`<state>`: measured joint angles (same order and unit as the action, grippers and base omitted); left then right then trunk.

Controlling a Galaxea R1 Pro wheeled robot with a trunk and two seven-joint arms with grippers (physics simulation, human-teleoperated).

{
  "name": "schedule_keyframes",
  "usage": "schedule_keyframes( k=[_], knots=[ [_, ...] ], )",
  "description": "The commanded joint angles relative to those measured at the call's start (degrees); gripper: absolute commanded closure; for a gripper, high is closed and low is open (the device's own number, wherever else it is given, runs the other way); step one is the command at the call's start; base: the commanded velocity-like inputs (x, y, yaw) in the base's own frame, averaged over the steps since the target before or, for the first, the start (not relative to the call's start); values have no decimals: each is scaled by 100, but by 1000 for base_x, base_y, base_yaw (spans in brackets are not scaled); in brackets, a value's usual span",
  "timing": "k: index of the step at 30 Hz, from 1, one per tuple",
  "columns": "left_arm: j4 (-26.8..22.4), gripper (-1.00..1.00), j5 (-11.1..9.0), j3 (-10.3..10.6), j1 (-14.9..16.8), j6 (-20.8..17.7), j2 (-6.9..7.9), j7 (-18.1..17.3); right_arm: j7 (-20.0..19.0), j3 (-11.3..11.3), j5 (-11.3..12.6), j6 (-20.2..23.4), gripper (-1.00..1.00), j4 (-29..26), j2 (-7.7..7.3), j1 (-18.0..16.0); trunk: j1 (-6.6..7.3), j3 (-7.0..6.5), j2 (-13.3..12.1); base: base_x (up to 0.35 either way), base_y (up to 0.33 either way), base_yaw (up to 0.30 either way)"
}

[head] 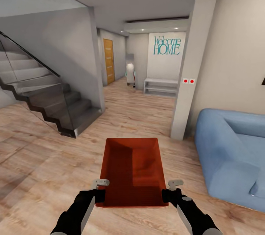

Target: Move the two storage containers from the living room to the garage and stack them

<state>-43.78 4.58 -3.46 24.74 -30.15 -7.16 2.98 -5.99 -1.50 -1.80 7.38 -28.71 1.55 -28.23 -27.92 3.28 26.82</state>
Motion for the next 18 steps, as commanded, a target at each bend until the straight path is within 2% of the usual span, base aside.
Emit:
schedule_keyframes(
  k=[1, 18],
  knots=[
    [1, 100, 254, -23, -2, -40, 92, 36, 10, 3, -31, -44, 100, -29, -4, -7, -6, 12, 11, 327, 0, 0],
    [3, 100, 262, -23, -1, -35, 91, 43, 10, 9, -31, -47, 100, -29, 3, -7, -6, 12, 11, 327, 0, 0]
  ],
)
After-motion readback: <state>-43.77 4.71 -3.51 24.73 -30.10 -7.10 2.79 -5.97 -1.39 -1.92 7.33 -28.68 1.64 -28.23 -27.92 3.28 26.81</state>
